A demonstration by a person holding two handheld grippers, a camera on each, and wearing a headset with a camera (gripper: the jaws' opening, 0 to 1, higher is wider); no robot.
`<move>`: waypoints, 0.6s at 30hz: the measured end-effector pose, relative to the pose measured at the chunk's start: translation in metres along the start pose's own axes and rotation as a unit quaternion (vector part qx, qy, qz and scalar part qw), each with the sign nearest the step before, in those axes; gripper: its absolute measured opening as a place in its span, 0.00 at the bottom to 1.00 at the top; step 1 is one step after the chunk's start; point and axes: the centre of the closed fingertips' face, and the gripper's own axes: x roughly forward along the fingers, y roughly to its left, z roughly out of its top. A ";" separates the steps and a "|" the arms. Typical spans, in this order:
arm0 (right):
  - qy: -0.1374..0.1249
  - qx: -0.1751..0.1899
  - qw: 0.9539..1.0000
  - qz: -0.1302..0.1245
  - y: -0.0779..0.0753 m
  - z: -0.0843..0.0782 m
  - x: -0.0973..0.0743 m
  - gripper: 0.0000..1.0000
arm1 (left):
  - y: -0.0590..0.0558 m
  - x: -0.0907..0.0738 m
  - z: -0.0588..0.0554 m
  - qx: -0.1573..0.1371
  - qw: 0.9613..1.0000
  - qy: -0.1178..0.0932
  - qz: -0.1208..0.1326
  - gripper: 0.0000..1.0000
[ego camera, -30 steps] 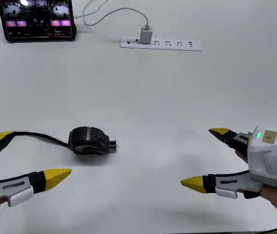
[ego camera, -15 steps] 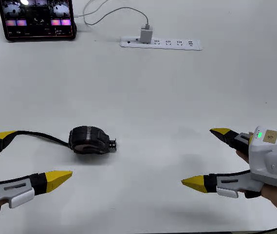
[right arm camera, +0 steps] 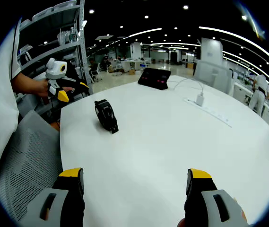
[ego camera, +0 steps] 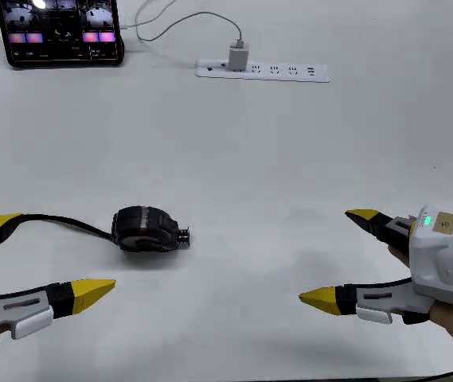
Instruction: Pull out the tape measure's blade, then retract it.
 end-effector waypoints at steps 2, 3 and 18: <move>0.001 -0.001 1.000 0.000 0.000 0.000 -0.001 0.89 | 0.001 0.000 0.000 0.003 1.000 0.000 0.001 0.95; 0.001 -0.001 1.000 0.000 0.000 0.000 -0.002 0.89 | 0.001 -0.001 0.000 0.006 1.000 0.001 0.000 0.95; 0.008 0.005 1.000 -0.004 -0.001 -0.010 -0.009 0.89 | 0.007 -0.005 -0.002 0.019 1.000 0.013 0.003 0.99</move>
